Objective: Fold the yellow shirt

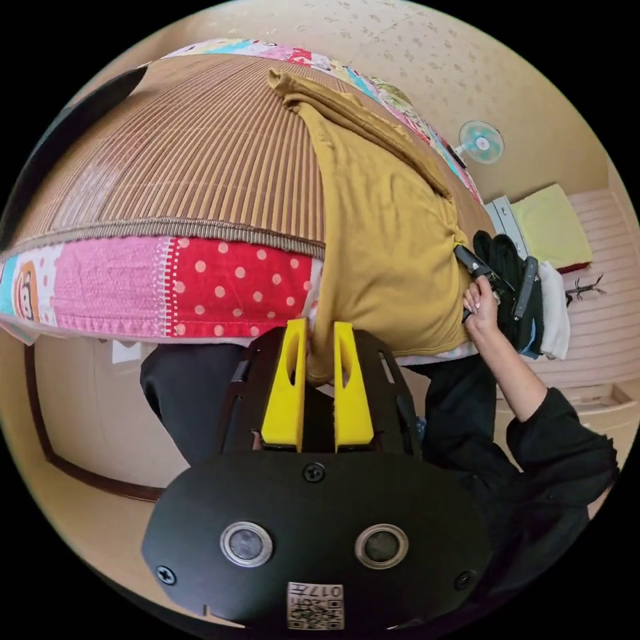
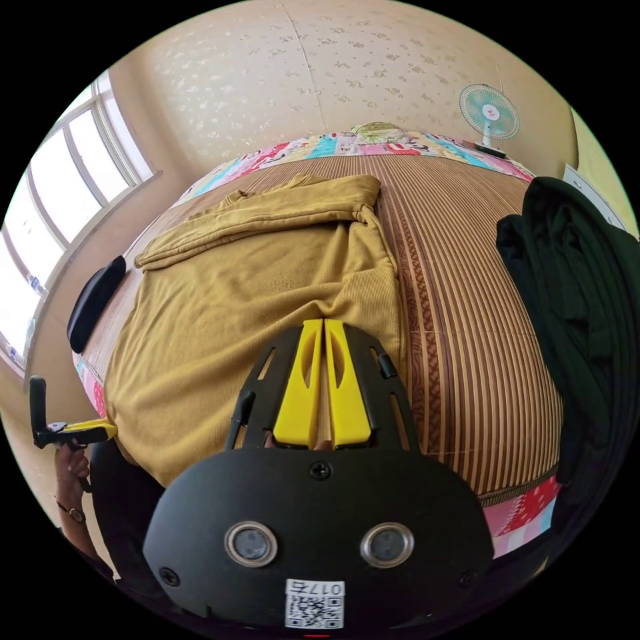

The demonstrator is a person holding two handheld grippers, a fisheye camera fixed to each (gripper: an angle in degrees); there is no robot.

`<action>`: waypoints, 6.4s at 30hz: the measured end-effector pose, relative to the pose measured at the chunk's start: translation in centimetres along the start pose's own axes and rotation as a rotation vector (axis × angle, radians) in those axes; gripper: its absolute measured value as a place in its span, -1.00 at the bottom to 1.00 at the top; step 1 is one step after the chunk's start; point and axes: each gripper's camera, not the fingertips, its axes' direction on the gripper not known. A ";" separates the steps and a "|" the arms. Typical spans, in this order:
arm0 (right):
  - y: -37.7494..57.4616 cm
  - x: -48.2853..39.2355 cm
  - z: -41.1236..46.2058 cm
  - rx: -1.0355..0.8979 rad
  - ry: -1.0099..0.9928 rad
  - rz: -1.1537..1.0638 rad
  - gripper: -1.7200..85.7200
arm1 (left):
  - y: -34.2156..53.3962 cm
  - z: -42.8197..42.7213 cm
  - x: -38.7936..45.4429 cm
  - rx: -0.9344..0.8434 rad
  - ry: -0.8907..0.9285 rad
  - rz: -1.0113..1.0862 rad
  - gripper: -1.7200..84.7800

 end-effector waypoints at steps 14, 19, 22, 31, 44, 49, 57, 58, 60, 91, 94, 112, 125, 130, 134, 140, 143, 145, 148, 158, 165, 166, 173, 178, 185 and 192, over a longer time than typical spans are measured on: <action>3.6 2.6 -12.6 -0.079 0.035 -0.110 -0.89 | -0.2 2.2 4.5 -0.051 0.074 0.176 -0.69; 6.3 9.4 -16.0 -0.207 -0.113 0.099 -0.79 | -0.9 3.7 7.9 -0.081 -0.123 0.202 -0.76; 7.6 12.0 -17.3 -0.173 -0.324 0.187 -0.76 | -1.1 3.5 6.8 -0.078 -0.066 0.158 -0.79; 6.0 11.3 -21.4 -0.025 -0.421 0.158 -0.70 | 2.0 0.1 3.3 0.093 0.229 0.100 -0.86; 4.1 10.3 -19.2 -0.256 -0.433 0.191 -0.72 | 1.6 4.7 10.4 -0.257 -0.130 0.361 -0.70; 2.7 9.3 -19.7 -0.271 -0.403 0.168 -0.72 | 1.9 5.5 10.4 -0.311 -0.164 0.375 -0.78; 2.0 9.7 -20.9 -0.276 -0.482 0.203 -0.68 | 2.8 1.4 6.3 -0.184 0.218 0.330 -0.70; 2.0 9.8 -21.1 -0.273 -0.493 0.211 -0.68 | 2.9 1.1 6.0 -0.179 0.249 0.325 -0.68; 2.0 9.7 -21.3 -0.274 -0.500 0.216 -0.68 | 2.8 1.2 5.2 -0.195 0.266 0.291 -0.66; 4.3 10.5 -38.9 0.068 -0.857 0.136 -0.91 | 17.1 -17.3 -0.3 0.447 0.831 0.355 -0.86; 3.9 10.5 -42.4 0.153 -0.905 0.090 -0.92 | 17.8 -20.8 0.7 0.531 0.879 0.402 -0.85; 3.9 9.5 -41.8 0.280 -0.773 0.238 -0.92 | 14.5 -24.0 4.8 0.487 0.920 0.277 -0.85; -8.9 -0.6 -21.5 0.169 -0.236 0.304 -0.85 | -2.0 -13.7 3.2 0.529 0.835 -0.155 -0.80; -9.9 -2.8 -15.5 0.179 -0.267 0.226 -0.71 | -4.6 -11.5 3.4 0.597 0.849 -0.171 -0.65; -9.4 -4.2 -14.5 0.237 -0.195 0.144 -0.68 | -5.1 -11.9 4.3 0.613 0.699 -0.125 -0.65; -10.7 -6.3 -7.8 0.037 -0.069 0.004 -0.68 | -9.7 -10.1 9.0 0.467 0.388 -0.007 -0.65; -10.9 -6.6 -3.1 -0.089 -0.010 0.004 -0.70 | -12.3 -7.0 10.2 0.377 0.266 -0.082 -0.72; -10.6 -6.4 -1.0 -0.131 0.029 0.037 -0.74 | -13.2 -5.5 10.6 0.351 0.234 -0.093 -0.80; -9.3 -6.4 -1.6 -0.035 0.025 0.029 -0.84 | -12.5 -5.4 11.5 0.397 0.194 -0.061 -0.88; -8.3 -4.8 -4.7 0.190 -0.007 0.110 -0.89 | -12.0 -7.2 7.9 0.580 0.348 -0.145 -0.92; -9.5 -4.5 3.7 -0.068 0.144 0.100 -0.88 | -15.5 -1.7 4.9 0.444 0.258 -0.241 -0.88; -9.3 -4.4 4.1 -0.081 0.151 0.089 -0.87 | -15.3 -1.6 4.1 0.451 0.286 -0.243 -0.87; -7.2 -2.5 1.0 0.050 0.043 0.067 -0.77 | -11.7 -4.3 1.4 0.613 0.531 -0.042 -0.65; -4.5 -2.0 -5.4 0.201 -0.032 0.050 -0.77 | -4.6 -8.1 0.8 0.662 0.468 -0.007 -0.59; 2.6 -5.6 -8.4 0.158 -0.233 -0.248 -0.85 | 4.8 -3.0 -1.3 0.503 0.568 -0.056 -0.50; 7.6 -7.2 -6.3 0.005 -0.100 -0.339 -0.90 | 6.7 2.6 -3.9 0.336 0.376 -0.265 -0.55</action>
